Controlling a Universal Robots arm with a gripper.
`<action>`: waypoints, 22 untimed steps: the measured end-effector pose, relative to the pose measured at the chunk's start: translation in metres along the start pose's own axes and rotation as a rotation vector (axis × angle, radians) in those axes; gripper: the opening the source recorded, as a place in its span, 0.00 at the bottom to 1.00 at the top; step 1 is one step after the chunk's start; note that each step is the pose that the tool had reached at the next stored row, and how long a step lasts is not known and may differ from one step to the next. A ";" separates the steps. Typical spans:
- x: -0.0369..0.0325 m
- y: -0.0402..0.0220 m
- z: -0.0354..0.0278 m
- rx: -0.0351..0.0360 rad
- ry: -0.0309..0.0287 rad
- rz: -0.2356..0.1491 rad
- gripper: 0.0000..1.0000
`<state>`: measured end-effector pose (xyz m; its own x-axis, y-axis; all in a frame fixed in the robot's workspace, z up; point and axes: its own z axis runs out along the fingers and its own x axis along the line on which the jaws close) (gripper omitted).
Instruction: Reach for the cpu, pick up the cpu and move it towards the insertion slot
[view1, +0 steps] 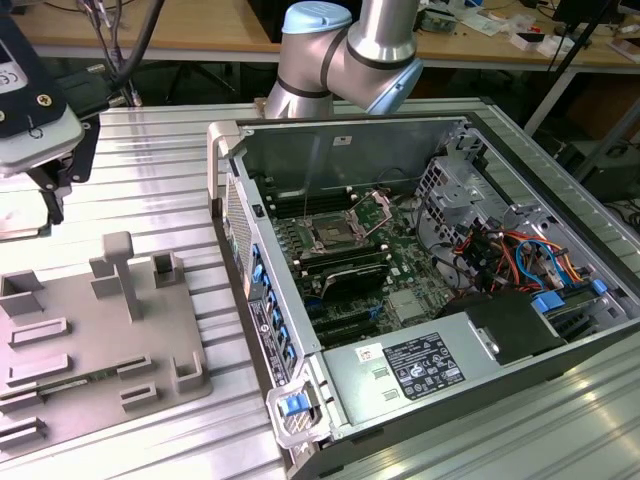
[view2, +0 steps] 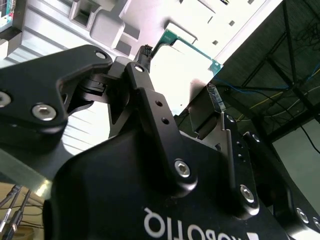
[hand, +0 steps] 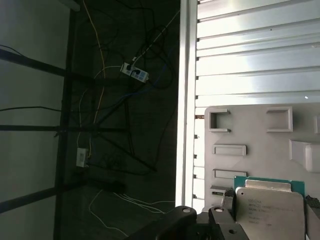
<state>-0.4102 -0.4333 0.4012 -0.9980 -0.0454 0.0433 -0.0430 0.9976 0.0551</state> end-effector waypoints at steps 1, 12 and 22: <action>-0.0002 0.0000 0.0000 0.0000 0.0000 0.000 0.55; -0.0033 -0.0002 -0.0001 -0.0001 -0.0001 0.000 0.55; -0.0082 -0.0004 -0.0003 0.0000 -0.0001 0.000 0.55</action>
<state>-0.4020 -0.4333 0.4012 -0.9980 -0.0454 0.0432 -0.0430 0.9976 0.0551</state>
